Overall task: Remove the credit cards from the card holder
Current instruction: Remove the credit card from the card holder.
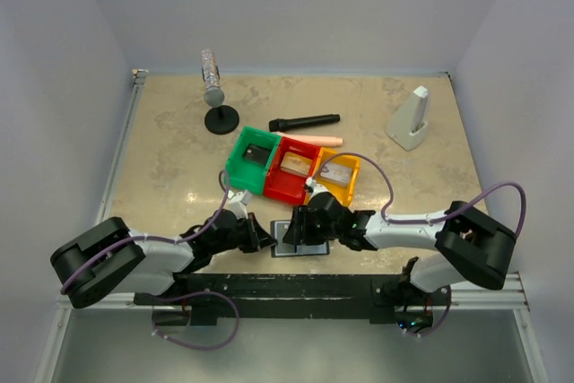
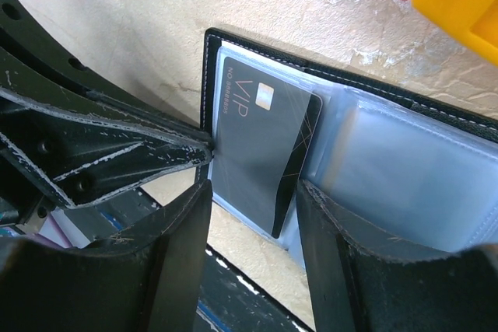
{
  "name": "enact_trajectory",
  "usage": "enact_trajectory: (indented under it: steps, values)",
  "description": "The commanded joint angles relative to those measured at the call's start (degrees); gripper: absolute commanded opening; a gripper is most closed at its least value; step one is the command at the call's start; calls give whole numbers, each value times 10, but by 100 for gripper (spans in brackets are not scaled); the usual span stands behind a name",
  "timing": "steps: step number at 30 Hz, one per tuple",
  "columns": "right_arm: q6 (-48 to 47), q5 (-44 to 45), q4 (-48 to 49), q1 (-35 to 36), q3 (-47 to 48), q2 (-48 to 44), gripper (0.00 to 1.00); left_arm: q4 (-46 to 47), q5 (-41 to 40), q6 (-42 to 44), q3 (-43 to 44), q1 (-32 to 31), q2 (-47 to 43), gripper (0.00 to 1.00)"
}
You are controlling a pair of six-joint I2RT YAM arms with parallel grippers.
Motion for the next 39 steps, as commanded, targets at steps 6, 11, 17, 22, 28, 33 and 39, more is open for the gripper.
enact_trajectory:
  steps: [6,11,17,22,28,33,39]
  values:
    - [10,-6,74,1,-35,-27,52,-5,-21,9,6,0,11,1]
    - [15,-7,110,1,-56,-32,52,-2,-23,8,3,0,10,1]
    - [20,-15,170,0,-81,-34,52,5,-19,8,1,0,10,2]
    - [21,-15,186,1,-85,-36,52,16,-16,7,-4,0,8,9]
    - [19,-13,164,1,-79,-34,52,9,-12,11,-4,0,-24,21]
    - [16,-10,149,1,-74,-34,52,-16,-15,17,-1,0,-56,22]
    - [16,-9,143,1,-74,-35,52,-45,-22,22,-3,0,-88,20]
